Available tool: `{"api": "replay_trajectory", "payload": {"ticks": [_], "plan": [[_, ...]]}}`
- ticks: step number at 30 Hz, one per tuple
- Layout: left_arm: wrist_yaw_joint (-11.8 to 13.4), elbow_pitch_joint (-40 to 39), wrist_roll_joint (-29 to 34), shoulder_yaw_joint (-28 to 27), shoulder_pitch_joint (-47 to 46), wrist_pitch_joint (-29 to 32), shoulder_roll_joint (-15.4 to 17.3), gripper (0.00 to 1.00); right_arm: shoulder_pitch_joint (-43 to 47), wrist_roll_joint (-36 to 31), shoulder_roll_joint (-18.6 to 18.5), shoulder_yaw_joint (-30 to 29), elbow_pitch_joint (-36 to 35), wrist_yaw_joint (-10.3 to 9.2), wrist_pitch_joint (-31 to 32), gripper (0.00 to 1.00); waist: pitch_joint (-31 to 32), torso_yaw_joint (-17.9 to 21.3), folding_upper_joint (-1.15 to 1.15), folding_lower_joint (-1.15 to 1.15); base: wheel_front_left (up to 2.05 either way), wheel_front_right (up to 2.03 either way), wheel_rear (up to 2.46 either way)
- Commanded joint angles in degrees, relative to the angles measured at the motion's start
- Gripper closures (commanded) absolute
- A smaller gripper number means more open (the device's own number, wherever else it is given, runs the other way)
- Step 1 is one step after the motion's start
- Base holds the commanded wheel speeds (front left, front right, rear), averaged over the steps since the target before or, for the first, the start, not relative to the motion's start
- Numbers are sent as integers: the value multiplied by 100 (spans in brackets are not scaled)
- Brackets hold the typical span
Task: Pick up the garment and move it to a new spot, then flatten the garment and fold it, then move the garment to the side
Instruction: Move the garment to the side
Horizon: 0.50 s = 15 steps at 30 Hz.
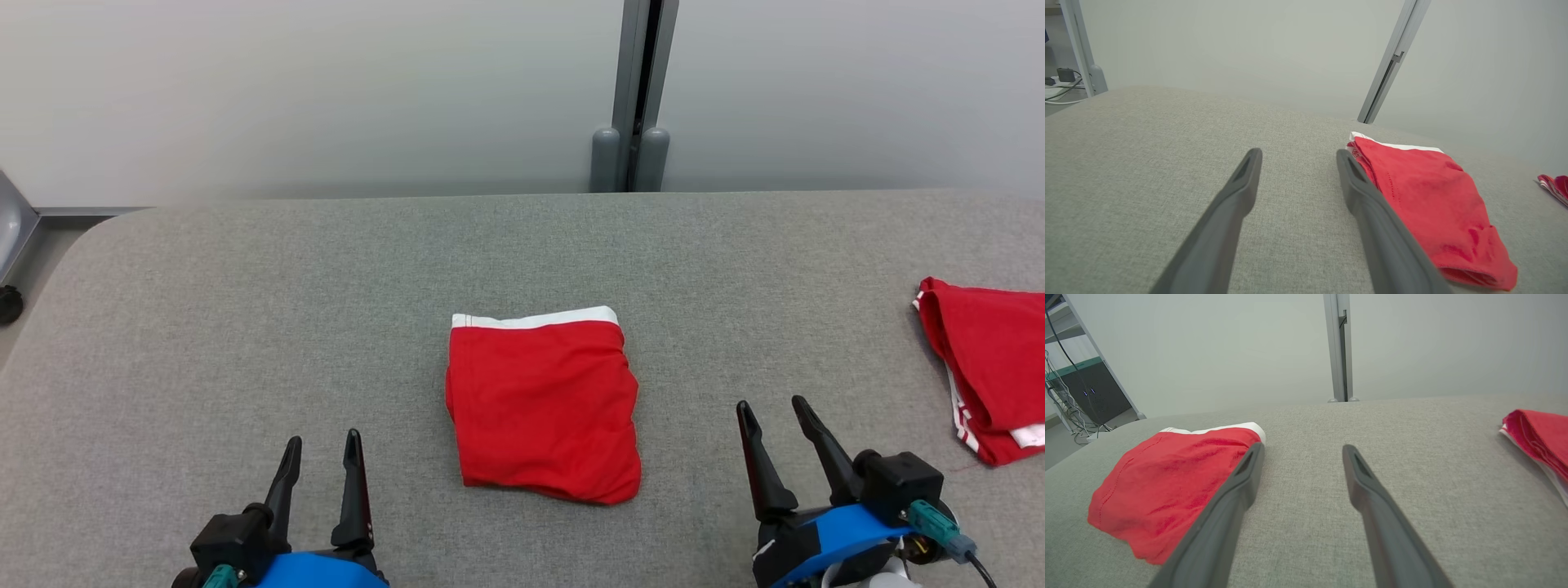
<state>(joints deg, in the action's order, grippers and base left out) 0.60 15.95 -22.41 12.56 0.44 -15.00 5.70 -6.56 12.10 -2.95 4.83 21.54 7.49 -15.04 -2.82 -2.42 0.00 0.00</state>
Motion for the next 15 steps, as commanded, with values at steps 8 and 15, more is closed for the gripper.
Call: {"api": "replay_trajectory", "payload": {"ticks": [8,15], "plan": [[-61,6,105,-66,-149,-25,-50,0,-522,-277,7,-30,-100,0,445,0,-121,-27,0,0,0,0,0],[-121,3,175,-41,-283,-25,-122,0,-1354,-116,-193,130,76,0,1981,0,-264,-256,0,0,0,0,0]]}}
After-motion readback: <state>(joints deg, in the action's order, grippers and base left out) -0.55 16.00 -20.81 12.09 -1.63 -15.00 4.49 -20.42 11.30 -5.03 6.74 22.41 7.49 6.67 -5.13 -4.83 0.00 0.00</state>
